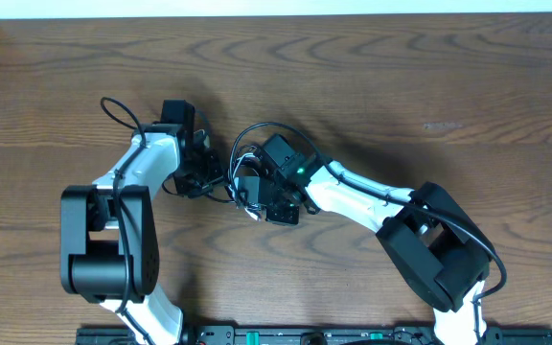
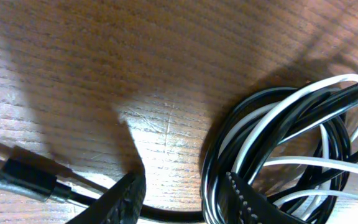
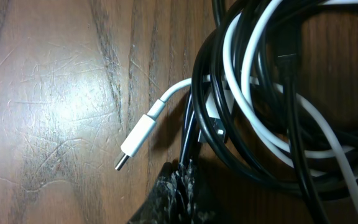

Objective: Untangle cables

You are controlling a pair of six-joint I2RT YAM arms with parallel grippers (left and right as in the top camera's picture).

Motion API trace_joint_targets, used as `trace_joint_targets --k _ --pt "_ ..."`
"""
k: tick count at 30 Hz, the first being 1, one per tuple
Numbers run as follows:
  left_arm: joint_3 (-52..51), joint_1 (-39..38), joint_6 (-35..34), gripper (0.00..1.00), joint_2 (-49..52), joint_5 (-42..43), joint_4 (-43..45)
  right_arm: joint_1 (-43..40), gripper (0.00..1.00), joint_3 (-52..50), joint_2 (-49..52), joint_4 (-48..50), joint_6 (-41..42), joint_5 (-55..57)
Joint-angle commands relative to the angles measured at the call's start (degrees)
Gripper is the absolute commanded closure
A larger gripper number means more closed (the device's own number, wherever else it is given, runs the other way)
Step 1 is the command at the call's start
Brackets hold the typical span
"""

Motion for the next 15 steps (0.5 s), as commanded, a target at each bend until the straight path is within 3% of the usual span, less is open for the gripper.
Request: trace_joint_targets --k 1,7,15 --pt "-3.15 -0.15 0.79 0.56 0.85 -2.89 1.20 -0.79 0.99 -1.95 2.36 -1.09 0.76 4.83" --pt "-4.37 -0.15 -0.50 0.58 0.85 -13.75 1.88 -0.79 0.99 -1.95 2.38 -1.11 0.76 4.85" --pt "-8.24 -0.15 -1.68 0.58 0.85 -17.29 5.70 -0.79 0.99 -1.95 2.38 -1.29 0.76 4.90"
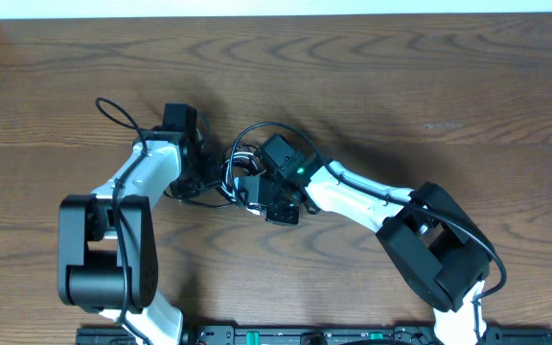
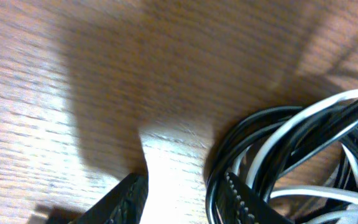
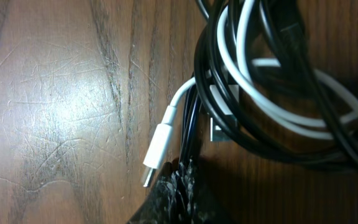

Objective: Untangle cables

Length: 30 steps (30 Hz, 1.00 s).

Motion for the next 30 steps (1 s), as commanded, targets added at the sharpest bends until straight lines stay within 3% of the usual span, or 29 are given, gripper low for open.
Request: trace_joint_targets --k 1,7,18,30 --pt "-5.38 0.50 -1.20 0.58 3.52 -8.79 1.38 -0.79 0.99 -1.95 2.38 -1.42 0.76 4.92" --pt "-6.95 0.52 -4.52 0.58 3.52 -14.32 2.40 -0.92 0.99 -1.95 2.38 -2.34 0.74 6.91" --pt "-6.95 0.57 -6.40 0.59 3.52 -16.13 2.43 -2.05 0.99 -1.95 2.36 -6.10 0.76 16.22" --pt "-6.95 1.68 -7.69 0.59 3.52 -18.38 2.01 -12.81 0.99 -1.95 2.38 -11.89 4.00 17.07"
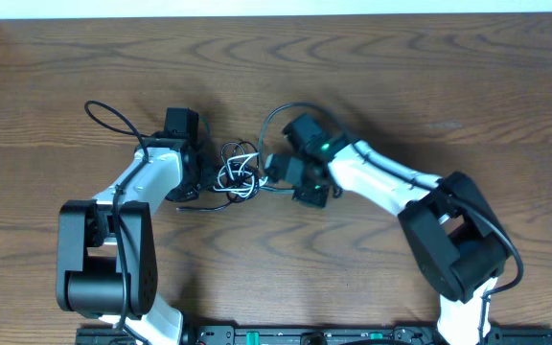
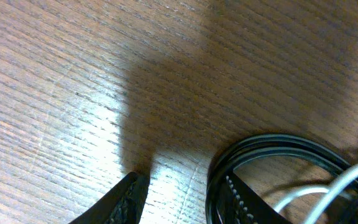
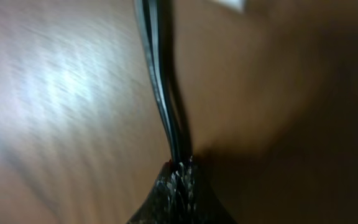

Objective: Untangle cables

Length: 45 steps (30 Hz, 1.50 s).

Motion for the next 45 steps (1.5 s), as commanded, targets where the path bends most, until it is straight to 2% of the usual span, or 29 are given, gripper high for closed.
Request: trace_joint_targets --k 1,16,23,24,30,35,36,39,45 --pt "-4.17 2.34 -0.98 0.59 4.96 -7.67 -1.20 -5.05 0.99 -3.21 3.52 -2.40 3.63 8.39" --pt "-4.28 6.80 -2.91 0.59 4.96 -7.89 -2.19 -18.99 0.99 -8.26 3.52 -1.11 4.63 7.82" --pt "-4.42 10.99 -4.63 0.59 4.96 -8.07 -3.65 -25.81 0.99 -8.55 3.52 0.37 10.23 7.85" --pt "-4.46 11.65 -4.70 0.60 4.96 -8.07 -3.78 -26.51 0.99 -8.55 3.52 0.55 10.88 7.85" --pt "-4.76 14.88 -6.75 0.87 4.96 -7.52 -4.31 -30.29 0.99 -8.59 3.52 1.44 15.69 9.68" --pt "-4.76 15.54 -6.69 0.88 4.96 -3.52 -4.04 -31.04 0.99 -8.59 3.52 2.49 17.42 9.75" --pt "-4.76 15.52 -6.49 0.88 4.96 -2.99 -4.02 -30.91 0.97 -8.59 3.52 2.71 17.49 9.27" --pt "-4.76 15.52 -4.02 0.90 4.96 0.59 -3.17 -30.27 0.79 -8.59 3.52 3.69 17.49 5.16" --pt "-4.76 15.50 1.40 0.92 4.96 8.98 -1.60 -28.39 0.69 -6.27 3.15 2.36 17.51 -3.23"
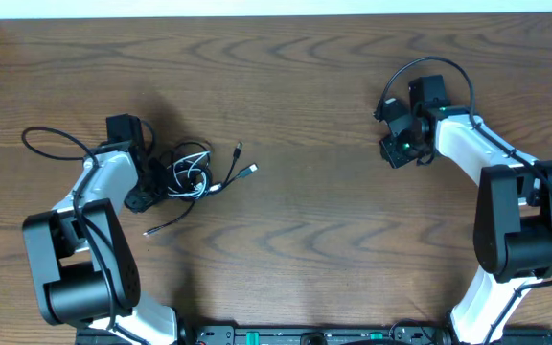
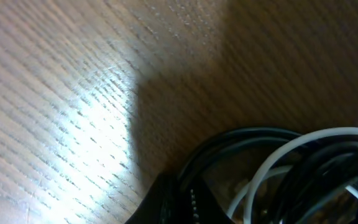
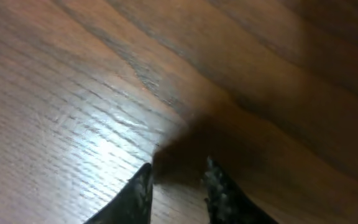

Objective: Untangle cables

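The tangle of black and white cables (image 1: 188, 173) lies on the left of the wooden table, with two plug ends (image 1: 246, 169) sticking out to its right. A black lead end (image 1: 149, 231) trails toward the front. My left gripper (image 1: 149, 192) sits at the tangle's left edge. In the left wrist view my left gripper (image 2: 180, 202) is shut on a black loop (image 2: 241, 137) beside a white strand (image 2: 272, 163). My right gripper (image 1: 392, 153) is far to the right. In the right wrist view my right gripper (image 3: 176, 186) stands open over bare wood.
The table top (image 1: 314, 220) is dark wood. Each arm's own black hose loops beside it, at the left (image 1: 46, 139) and at the right (image 1: 420, 67). The table's far edge (image 1: 276, 13) runs along the top of the overhead view.
My left gripper, then open around a black loop, is now shut on it, and the tangle lies farther left. My right gripper has let go of the black strands and stands open far right.
At first both grippers met at the tangle in the table's middle, the left open around the bundle and the right shut on black strands. Later the right had drawn those strands out to the right. Now the tangle is at the left and the right gripper is empty.
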You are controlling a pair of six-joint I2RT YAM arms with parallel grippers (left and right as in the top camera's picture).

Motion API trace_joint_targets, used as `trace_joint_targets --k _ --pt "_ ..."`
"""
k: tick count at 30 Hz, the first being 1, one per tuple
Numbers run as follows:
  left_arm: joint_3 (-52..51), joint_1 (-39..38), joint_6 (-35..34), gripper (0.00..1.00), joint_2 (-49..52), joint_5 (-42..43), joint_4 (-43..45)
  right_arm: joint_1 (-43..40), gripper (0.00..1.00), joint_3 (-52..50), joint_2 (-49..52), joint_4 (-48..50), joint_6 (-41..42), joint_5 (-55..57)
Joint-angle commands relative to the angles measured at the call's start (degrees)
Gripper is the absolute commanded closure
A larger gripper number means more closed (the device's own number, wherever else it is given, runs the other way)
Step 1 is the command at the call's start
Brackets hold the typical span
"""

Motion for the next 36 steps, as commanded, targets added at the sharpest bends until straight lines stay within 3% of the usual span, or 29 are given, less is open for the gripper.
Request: trace_joint_targets --k 1,9,12,14,17,21,26,30,36 --pt "-4.35 0.11 4.28 0.92 5.33 7.72 0.76 1.73 0.67 -0.94 5.20 -3.69 1.14 -4.11" --pt "-4.37 0.11 11.45 0.92 5.33 19.26 2.56 5.55 0.53 4.83 3.23 -6.38 7.30 -30.21" --pt "-4.37 0.11 14.58 0.92 5.33 23.76 2.84 7.30 0.37 4.83 3.23 -5.27 7.28 -33.29" --pt "-4.37 0.11 16.96 0.92 5.33 26.80 2.89 8.41 0.34 4.83 3.23 -4.07 7.28 -33.27" --pt "-4.35 0.13 21.84 0.93 5.31 32.74 2.86 9.60 0.42 4.83 3.23 -2.95 7.28 -33.29" --pt "-4.33 0.17 32.26 0.93 4.59 45.33 2.58 9.33 0.68 4.83 3.23 -2.16 7.56 -33.33" --pt "-4.31 0.17 36.96 0.92 2.25 55.80 4.66 6.99 0.89 4.83 3.23 -2.45 7.72 -33.31" --pt "-4.28 0.17 36.94 0.93 0.57 67.30 11.37 5.70 0.98 4.83 3.23 -3.34 7.72 -33.29" --pt "-4.28 0.17 36.94 0.93 0.04 78.14 21.53 5.90 0.99 4.83 3.23 -4.76 7.72 -34.25"
